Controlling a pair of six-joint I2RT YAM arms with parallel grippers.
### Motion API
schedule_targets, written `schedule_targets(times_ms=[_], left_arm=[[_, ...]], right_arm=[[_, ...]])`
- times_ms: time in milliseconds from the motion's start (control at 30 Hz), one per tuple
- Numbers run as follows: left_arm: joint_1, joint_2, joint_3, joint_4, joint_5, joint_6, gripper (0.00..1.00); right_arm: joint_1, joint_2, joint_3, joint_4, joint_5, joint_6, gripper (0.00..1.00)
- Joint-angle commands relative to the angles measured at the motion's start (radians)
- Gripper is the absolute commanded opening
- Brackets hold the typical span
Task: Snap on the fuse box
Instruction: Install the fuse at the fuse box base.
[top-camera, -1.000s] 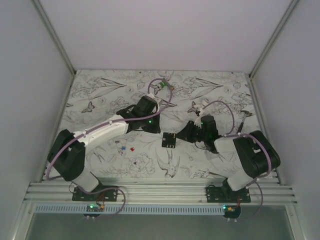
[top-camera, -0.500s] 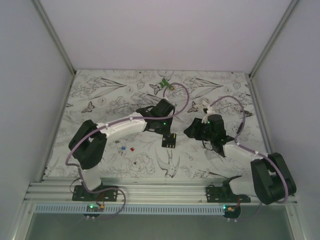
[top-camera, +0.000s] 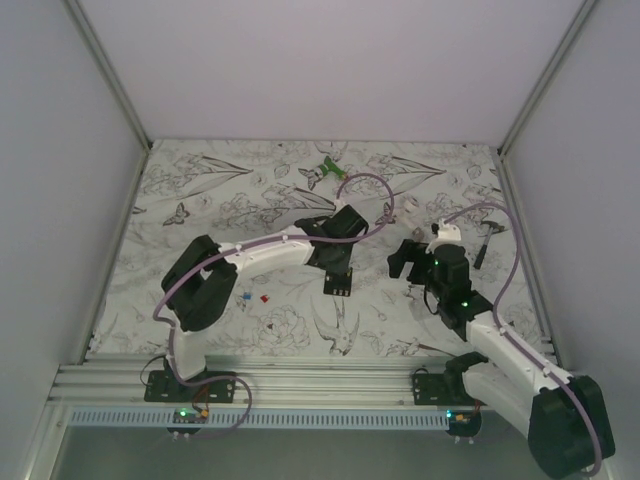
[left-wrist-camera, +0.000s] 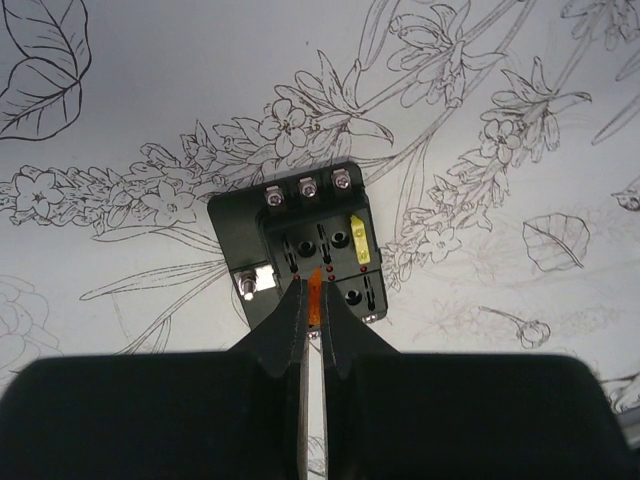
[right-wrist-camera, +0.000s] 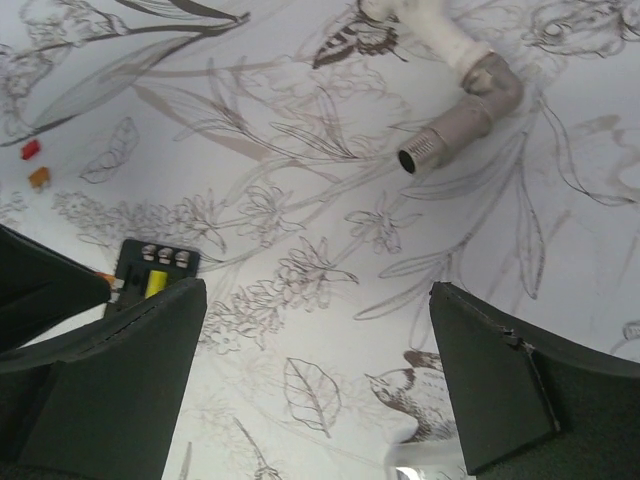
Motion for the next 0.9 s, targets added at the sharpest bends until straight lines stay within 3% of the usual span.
schedule_targets(times_ms=[0, 867], left_arm=[[-0.021, 0.034, 0.033, -0.052, -0.082, -0.050, 0.00], [-0.028, 0.112, 0.086, -0.058, -0.117, -0.121, 0.00]], right_arm=[[-0.008, -0.031, -0.025, -0.032, 0.098, -0.026, 1.00], [-0.007, -0.069, -0.057, -0.032, 0.144, -0.019, 1.00]])
